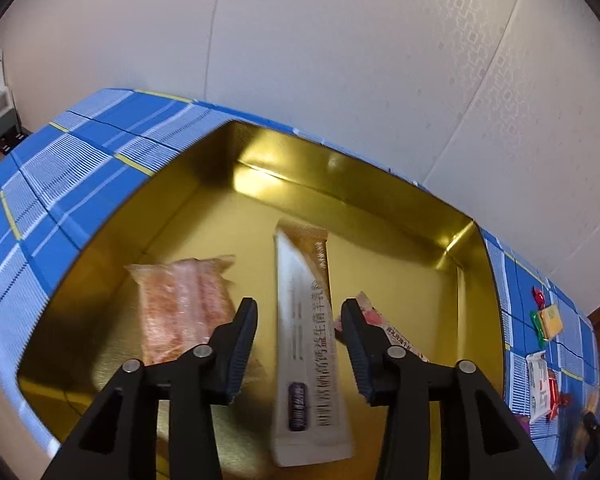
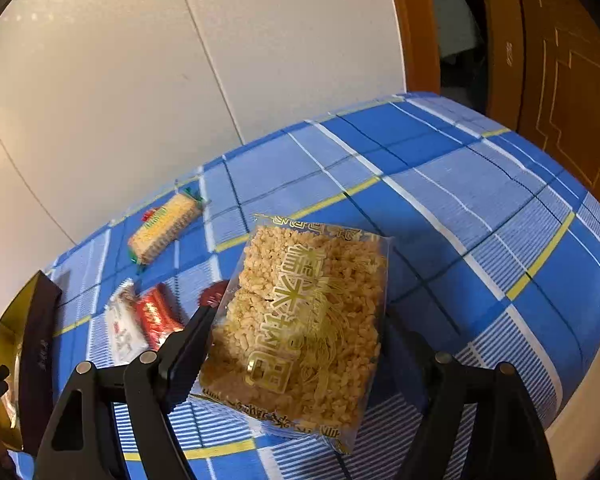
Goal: Organize snacks
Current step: 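Carry the milk bar into the tray with the left tool while the right tool lifts the crackers, then lower the rice cracker packet into the gold tray and open the right tool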
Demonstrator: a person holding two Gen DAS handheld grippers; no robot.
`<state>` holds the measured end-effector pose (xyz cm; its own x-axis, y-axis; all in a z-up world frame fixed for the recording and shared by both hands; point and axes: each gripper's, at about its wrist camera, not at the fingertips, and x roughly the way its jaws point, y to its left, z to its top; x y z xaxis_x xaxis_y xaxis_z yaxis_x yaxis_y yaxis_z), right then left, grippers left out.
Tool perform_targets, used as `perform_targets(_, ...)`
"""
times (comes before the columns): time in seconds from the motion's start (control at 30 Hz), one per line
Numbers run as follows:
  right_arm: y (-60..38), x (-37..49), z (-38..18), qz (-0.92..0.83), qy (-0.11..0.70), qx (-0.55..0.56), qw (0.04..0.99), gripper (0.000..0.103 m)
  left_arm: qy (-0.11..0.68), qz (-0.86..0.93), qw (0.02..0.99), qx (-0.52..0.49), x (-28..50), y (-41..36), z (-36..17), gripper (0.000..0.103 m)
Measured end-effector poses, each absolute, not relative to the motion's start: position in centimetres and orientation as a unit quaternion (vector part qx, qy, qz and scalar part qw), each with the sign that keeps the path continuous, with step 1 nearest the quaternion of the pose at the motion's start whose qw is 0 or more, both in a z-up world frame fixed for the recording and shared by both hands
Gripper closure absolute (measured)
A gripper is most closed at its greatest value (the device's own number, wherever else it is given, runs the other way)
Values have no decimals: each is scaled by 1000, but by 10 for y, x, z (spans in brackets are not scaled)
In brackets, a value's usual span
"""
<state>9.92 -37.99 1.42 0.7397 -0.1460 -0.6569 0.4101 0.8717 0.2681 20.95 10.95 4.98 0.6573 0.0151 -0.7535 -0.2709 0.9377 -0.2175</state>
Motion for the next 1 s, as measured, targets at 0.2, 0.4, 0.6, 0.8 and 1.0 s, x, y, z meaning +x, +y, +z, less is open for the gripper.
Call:
perform_targets(0.2, -359, 100, 30, -123, 292, 175, 932, 21, 400, 78, 901, -149, 202, 110, 56, 42)
perform_targets(0.4, -328, 103, 39, -65, 274, 141, 949, 21, 405, 71, 900, -147, 201, 108, 56, 33)
perform_targets(0.6, -293, 116, 41, -15, 287, 110, 951, 21, 407, 64, 898, -155, 202, 111, 55, 31)
perform_targets(0.8, -233, 131, 50, 49, 301, 66, 950, 21, 403, 64, 900, -154, 200, 116, 57, 31)
perform_targets(1.0, -160, 151, 64, 125, 316, 29, 940, 21, 401, 72, 898, -167, 195, 130, 59, 30)
